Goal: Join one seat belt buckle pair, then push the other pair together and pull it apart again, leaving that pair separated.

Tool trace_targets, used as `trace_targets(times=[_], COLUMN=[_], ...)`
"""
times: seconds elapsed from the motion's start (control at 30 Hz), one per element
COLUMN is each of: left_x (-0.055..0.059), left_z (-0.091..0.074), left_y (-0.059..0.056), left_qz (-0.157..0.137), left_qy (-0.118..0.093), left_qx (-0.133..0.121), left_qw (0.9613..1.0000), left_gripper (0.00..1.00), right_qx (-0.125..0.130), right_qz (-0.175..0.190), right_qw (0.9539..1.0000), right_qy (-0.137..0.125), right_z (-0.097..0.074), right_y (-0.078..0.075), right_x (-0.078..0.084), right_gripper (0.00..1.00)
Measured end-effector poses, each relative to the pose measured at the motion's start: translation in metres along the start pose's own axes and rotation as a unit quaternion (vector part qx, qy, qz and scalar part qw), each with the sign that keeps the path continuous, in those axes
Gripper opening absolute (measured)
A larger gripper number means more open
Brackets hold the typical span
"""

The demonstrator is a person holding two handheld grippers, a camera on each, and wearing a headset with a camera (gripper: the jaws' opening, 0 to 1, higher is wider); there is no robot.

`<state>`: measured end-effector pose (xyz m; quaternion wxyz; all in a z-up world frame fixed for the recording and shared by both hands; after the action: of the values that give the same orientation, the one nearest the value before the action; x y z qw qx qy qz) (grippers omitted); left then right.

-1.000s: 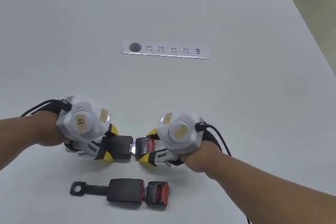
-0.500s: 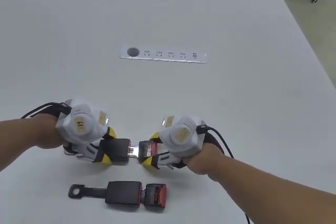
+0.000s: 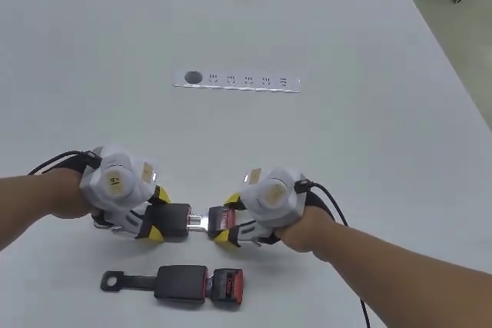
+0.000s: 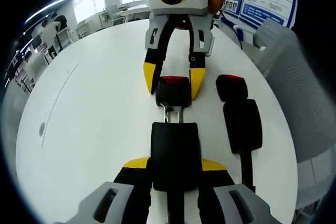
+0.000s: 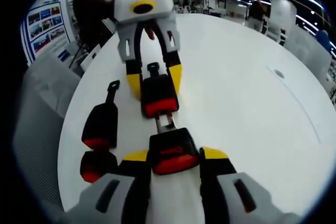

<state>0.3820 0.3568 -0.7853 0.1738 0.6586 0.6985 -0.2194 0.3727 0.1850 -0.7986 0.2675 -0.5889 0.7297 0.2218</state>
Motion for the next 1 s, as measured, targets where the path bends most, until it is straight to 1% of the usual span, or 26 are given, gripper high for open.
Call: trace_targets(times=[0.3, 0.43, 0.6, 0.73, 0.9, 1.0], left_x=[0.0, 0.001, 0.005, 0.005, 0.006, 0.007], left_z=[0.0, 0.0, 0.0, 0.0, 0.001, 0.002], left_y=[-0.001, -0.001, 0.002, 0.003, 0.004, 0.005], left_qz=[-0.001, -0.002, -0.003, -0.003, -0.004, -0.005], left_qy=[0.0, -0.002, -0.003, -0.003, -0.004, -0.004], left_qx=[0.0, 0.0, 0.001, 0.001, 0.001, 0.001], left_qw=[1.0, 1.0, 1.0, 1.0, 1.0, 1.0], left_gripper=[0.34, 0.34, 0.34, 0.34, 0.34, 0.34], right_qx=[0.006, 0.008, 0.009, 0.01, 0.007, 0.008], right_qz=[0.01, 0.015, 0.016, 0.023, 0.019, 0.023], right_qw=[0.9999, 0.9998, 0.9998, 0.9997, 0.9998, 0.9997], right_qy=[0.004, 0.003, 0.004, 0.002, 0.007, 0.01], right_z=[-0.012, -0.018, -0.024, -0.029, -0.034, -0.038], right_y=[-0.004, -0.006, -0.006, -0.008, -0.01, -0.011], right_x=[0.015, 0.021, 0.028, 0.034, 0.038, 0.043], right_gripper=[0.36, 0.36, 0.36, 0.36, 0.36, 0.36])
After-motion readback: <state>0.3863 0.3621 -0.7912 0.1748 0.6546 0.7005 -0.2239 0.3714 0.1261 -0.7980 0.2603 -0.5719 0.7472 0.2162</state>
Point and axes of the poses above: the centre of the closed fingertips' face, and the gripper's own axes: z roughly forward along the fingers, y roughly to its left, x roughly out of its underside, the point moved 8 cm from there along -z, roughly backward along the fingers, and after that the axes turned 5 degrees about -z, right-handed, at the moved point
